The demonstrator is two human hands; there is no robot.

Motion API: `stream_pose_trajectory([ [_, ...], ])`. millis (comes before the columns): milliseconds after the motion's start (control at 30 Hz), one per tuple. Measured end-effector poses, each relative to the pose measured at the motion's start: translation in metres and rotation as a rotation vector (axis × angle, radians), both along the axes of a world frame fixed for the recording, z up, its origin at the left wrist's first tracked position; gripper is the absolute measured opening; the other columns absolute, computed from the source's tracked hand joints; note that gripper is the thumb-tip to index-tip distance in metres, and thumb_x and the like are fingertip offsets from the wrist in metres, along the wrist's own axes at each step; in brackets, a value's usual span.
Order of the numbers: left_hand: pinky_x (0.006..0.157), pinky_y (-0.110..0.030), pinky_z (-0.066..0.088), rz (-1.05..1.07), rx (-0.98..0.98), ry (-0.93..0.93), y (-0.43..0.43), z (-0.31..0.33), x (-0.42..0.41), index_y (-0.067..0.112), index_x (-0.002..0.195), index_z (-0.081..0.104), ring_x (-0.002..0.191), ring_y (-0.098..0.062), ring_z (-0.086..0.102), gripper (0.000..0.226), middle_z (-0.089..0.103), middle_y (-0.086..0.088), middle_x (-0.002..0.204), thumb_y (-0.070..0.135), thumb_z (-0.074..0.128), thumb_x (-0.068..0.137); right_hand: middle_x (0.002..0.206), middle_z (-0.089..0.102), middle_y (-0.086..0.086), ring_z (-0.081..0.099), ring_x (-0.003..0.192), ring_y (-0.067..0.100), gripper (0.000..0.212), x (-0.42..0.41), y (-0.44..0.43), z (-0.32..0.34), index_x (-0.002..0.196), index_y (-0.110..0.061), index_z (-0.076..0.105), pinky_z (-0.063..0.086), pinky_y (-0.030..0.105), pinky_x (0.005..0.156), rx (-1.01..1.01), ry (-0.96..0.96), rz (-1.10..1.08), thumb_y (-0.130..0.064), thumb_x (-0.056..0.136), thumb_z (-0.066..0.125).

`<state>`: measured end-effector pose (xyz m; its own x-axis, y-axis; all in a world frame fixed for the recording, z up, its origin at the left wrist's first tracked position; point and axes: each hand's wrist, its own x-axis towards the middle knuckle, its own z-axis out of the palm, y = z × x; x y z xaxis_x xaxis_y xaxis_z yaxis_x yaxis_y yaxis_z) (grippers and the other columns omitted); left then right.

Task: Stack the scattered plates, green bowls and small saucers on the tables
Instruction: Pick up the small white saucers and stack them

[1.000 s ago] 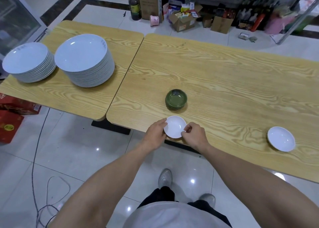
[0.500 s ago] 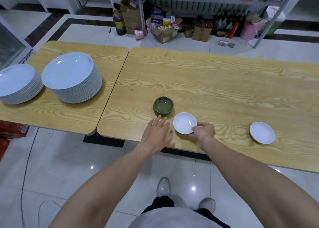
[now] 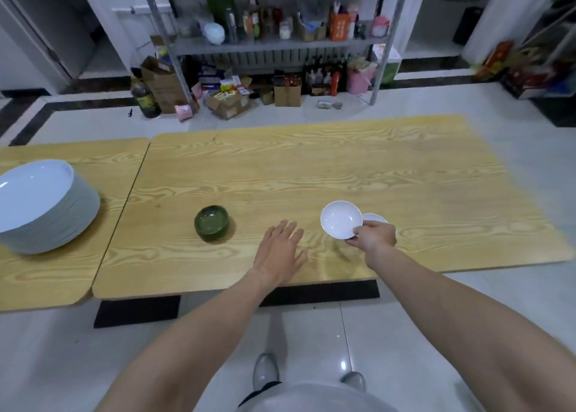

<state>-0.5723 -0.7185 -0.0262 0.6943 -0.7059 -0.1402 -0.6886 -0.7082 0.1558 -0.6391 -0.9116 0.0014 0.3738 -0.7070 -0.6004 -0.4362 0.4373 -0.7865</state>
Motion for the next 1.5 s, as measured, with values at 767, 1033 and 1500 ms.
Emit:
stream_pose_trajectory([
  [767, 0.089, -0.024, 0.036, 0.512, -0.442, 0.587, -0.18, -0.043, -0.028, 0.012, 0.143, 0.043, 0.123, -0.027, 0.048, 0.055, 0.045, -0.014, 0.138, 0.017, 0.062, 0.091, 0.12, 0.064, 0.019, 0.07, 0.064, 0.027, 0.041, -0.066, -0.148, -0.014, 0.121, 0.001, 0.064, 0.056, 0.024, 0.051, 0.036, 0.009, -0.195, 0.014, 0.082, 0.062],
  [1033, 0.094, -0.038, 0.049, 0.627, -0.485, 0.67, -0.196, -0.064, -0.013, 0.011, 0.135, 0.051, 0.112, -0.031, 0.057, 0.048, 0.057, -0.012, 0.124, 0.001, 0.057, 0.088, 0.119, 0.064, 0.02, 0.072, 0.084, 0.036, 0.039, -0.045, -0.158, -0.02, 0.119, 0.002, 0.065, 0.054, 0.022, 0.044, 0.055, 0.017, -0.185, 0.015, 0.082, 0.064],
  [1500, 0.066, -0.042, 0.061, 0.918, -0.864, 0.816, -0.154, -0.035, 0.008, 0.01, 0.122, 0.061, 0.087, -0.032, 0.066, 0.044, 0.059, -0.004, 0.101, -0.014, 0.051, 0.086, 0.113, 0.067, 0.021, 0.072, 0.085, 0.037, 0.031, -0.007, -0.133, -0.016, 0.109, 0.001, 0.066, 0.054, 0.023, 0.044, 0.069, 0.02, -0.072, 0.015, 0.081, 0.065],
])
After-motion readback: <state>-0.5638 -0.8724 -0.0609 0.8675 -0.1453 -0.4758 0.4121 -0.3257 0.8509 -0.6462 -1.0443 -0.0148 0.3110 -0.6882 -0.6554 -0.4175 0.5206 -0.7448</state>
